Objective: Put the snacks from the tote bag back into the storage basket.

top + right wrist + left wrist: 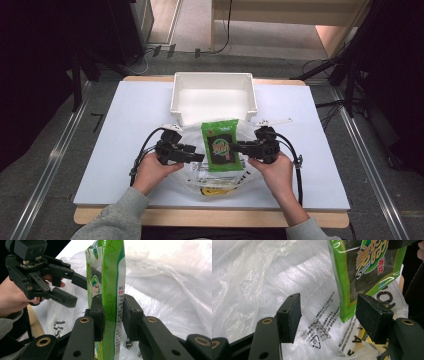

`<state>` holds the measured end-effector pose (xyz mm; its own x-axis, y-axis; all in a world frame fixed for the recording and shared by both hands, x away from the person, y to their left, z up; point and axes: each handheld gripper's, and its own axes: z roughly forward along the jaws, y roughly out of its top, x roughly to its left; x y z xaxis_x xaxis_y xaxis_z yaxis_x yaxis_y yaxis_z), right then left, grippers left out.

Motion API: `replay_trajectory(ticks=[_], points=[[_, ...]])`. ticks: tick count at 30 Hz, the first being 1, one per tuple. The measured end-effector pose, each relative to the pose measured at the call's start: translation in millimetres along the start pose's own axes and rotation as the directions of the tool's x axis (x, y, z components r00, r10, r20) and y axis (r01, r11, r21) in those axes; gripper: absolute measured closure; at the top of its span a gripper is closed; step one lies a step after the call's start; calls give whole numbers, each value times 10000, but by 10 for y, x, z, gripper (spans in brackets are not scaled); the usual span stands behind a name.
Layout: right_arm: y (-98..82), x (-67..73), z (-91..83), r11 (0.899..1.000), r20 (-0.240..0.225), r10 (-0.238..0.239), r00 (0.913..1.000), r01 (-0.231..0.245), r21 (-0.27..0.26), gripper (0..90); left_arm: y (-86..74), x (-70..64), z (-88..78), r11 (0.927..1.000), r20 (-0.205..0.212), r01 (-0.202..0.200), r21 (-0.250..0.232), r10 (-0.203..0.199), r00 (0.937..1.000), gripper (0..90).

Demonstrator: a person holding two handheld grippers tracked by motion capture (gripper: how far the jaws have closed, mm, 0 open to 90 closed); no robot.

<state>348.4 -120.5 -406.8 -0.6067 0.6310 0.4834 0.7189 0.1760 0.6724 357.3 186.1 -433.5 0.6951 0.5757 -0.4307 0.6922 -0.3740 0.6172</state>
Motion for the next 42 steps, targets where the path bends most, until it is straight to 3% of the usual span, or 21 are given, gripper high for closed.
replay_trajectory(ticks=[13,26,42], points=[[92,2,-120,9998,509,-120,9986,126,-120,743,0,-8,9,10000,-15,14,3,-14,10000,377],[210,-54,-165,10000,775,-43,9970,47,-47,742,0,-20,20,10000,237,92,35,-93,9997,371],[499,-69,-185,9999,1004,-111,9949,116,-46,742,3,-39,23,10000,139,12,71,-13,9999,372]])
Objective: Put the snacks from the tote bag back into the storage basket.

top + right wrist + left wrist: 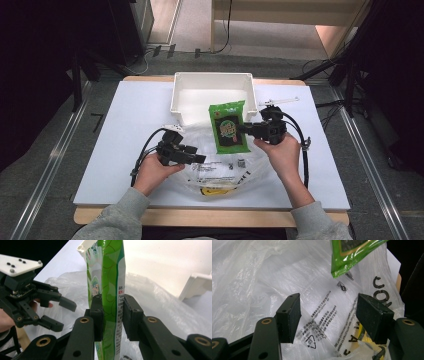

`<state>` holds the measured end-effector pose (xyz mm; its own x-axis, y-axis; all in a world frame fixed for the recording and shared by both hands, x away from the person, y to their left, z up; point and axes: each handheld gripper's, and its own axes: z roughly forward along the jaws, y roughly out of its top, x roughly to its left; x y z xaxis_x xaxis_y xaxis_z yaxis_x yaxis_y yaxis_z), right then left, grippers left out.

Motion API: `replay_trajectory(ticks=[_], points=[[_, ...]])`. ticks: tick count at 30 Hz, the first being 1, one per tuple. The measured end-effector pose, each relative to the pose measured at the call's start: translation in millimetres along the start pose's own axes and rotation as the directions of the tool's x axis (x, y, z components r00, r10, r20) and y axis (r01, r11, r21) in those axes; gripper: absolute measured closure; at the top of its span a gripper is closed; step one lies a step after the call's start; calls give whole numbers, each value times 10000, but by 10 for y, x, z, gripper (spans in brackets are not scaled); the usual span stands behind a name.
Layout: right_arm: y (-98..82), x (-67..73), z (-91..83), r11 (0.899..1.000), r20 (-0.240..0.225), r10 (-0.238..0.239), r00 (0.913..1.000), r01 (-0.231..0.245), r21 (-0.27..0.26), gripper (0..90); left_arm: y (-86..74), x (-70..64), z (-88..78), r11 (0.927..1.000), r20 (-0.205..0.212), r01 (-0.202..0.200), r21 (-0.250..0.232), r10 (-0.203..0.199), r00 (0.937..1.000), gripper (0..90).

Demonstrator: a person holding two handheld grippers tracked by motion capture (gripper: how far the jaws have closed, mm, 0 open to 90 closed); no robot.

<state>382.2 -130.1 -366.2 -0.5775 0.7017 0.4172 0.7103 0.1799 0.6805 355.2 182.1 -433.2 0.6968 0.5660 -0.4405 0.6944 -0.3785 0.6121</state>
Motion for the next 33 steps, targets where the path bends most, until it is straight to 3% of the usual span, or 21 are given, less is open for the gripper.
replay_trajectory(ticks=[18,33], points=[[410,19,6,9997,183,-195,9996,198,-141,744,2,-18,29,9999,46,-68,125,67,10000,373],[770,-24,185,9992,632,-295,9976,311,-241,744,-22,-15,-2,9994,33,-261,223,260,9997,375]])
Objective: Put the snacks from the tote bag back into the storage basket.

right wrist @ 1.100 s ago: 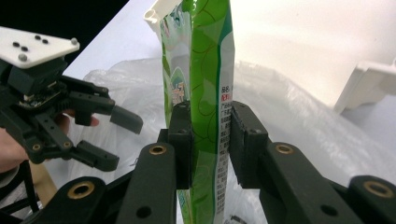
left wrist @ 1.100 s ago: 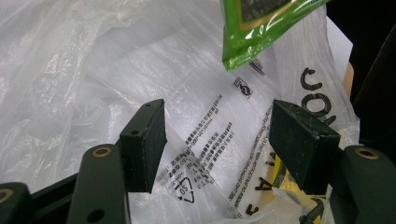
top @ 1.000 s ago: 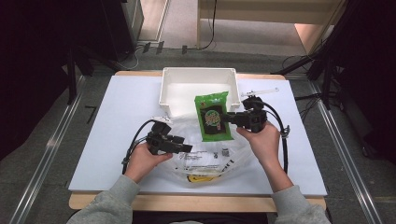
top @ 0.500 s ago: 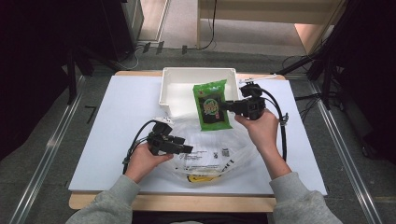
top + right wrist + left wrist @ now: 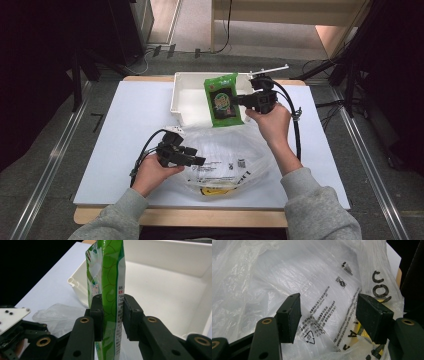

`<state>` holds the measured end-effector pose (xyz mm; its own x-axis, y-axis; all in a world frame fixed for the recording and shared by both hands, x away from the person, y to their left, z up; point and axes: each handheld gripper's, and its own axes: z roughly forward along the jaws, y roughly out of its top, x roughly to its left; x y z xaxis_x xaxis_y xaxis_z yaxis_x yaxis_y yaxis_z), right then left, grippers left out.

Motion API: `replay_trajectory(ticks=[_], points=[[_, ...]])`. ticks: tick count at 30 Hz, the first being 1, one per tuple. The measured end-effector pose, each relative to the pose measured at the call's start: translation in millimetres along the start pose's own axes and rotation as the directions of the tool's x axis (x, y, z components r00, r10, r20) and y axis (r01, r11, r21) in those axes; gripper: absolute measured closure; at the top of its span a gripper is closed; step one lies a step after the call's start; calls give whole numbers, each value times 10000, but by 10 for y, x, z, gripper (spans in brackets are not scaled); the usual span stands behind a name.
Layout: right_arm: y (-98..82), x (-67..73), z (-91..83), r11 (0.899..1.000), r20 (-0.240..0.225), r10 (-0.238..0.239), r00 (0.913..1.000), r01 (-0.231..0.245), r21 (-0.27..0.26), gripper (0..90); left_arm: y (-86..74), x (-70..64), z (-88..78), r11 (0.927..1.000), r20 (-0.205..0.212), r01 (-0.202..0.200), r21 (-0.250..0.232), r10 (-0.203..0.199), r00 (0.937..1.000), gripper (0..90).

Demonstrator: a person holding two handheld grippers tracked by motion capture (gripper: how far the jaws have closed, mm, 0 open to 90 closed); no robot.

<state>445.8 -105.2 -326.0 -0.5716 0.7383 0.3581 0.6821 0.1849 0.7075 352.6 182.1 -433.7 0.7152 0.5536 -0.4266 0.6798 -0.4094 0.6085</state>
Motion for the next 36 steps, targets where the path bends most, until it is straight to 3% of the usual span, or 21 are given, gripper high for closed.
replay_trajectory(ticks=[3,10,25,36], points=[[69,-24,35,10000,158,-86,9998,87,-22,744,-2,2,0,10000,21,16,-13,-16,10000,377],[197,-158,114,9995,347,278,9990,-271,-188,744,-5,-4,3,9998,-40,-193,-46,193,9998,387],[415,-318,464,9987,962,502,9941,-492,-129,743,-10,12,-7,9997,-106,-218,112,219,9997,386],[574,-428,745,9978,1328,658,9890,-665,11,743,-20,34,-60,9998,-122,-177,-79,176,9998,387]])
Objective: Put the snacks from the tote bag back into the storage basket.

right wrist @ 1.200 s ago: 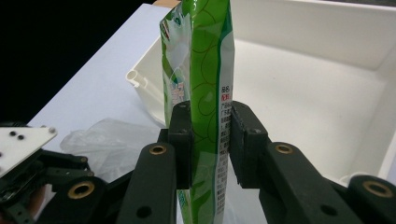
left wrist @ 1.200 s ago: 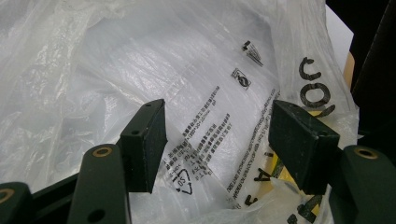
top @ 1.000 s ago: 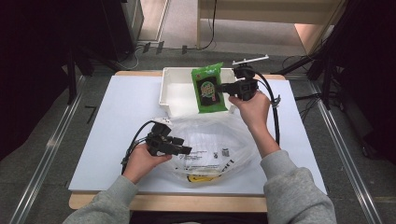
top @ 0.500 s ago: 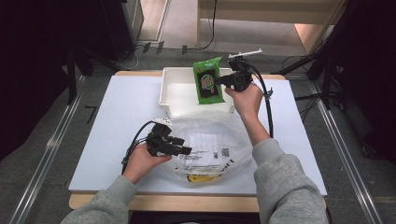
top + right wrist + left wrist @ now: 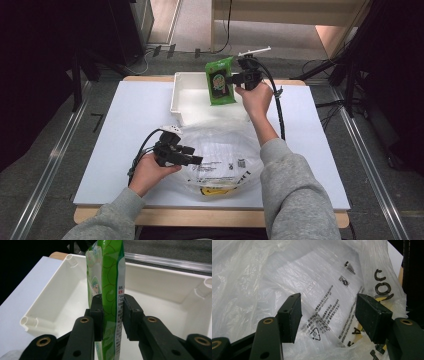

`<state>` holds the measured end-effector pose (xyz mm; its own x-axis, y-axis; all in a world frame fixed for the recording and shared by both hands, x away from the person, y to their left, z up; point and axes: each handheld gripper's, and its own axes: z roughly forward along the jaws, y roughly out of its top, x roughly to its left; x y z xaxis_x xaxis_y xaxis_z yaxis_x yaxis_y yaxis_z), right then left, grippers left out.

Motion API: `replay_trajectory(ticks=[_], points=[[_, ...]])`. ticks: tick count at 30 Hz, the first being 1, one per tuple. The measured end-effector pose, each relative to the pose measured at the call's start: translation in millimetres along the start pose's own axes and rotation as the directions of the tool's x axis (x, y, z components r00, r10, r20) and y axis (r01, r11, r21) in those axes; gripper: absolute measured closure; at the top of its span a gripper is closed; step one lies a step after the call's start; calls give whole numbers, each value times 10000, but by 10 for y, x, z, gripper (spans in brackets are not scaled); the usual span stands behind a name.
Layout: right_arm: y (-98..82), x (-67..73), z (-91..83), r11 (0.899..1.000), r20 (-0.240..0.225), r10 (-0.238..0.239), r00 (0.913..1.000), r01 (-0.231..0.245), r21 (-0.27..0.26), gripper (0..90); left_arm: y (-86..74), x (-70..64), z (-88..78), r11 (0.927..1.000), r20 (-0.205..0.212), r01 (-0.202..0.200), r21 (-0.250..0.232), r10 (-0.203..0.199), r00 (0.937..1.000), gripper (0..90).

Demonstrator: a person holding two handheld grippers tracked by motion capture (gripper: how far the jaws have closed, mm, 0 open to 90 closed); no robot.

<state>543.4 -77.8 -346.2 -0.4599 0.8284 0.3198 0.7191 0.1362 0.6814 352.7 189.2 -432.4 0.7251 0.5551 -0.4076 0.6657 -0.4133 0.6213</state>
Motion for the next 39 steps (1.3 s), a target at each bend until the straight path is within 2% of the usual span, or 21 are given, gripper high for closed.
replay_trajectory(ticks=[6,9,12,23,27,39], points=[[115,-20,105,9997,43,193,9998,-193,-130,743,0,-2,-8,10000,85,-5,-42,6,10000,387],[157,-15,150,9999,224,87,9997,-85,-96,744,0,0,-14,10000,99,16,-74,-16,10000,387],[180,-9,213,9999,192,146,9997,-145,-57,744,-3,2,-16,10000,84,69,-68,-69,9999,387],[143,-23,479,9997,373,205,9991,-210,157,744,-5,21,-32,9999,150,106,-117,-104,9998,388],[143,-51,520,9993,405,333,9986,-338,126,744,-6,31,-35,9998,162,165,-117,-163,9997,388],[103,-74,622,9990,445,206,9988,-223,386,747,-6,29,-14,9999,192,163,-56,-162,9997,387]])
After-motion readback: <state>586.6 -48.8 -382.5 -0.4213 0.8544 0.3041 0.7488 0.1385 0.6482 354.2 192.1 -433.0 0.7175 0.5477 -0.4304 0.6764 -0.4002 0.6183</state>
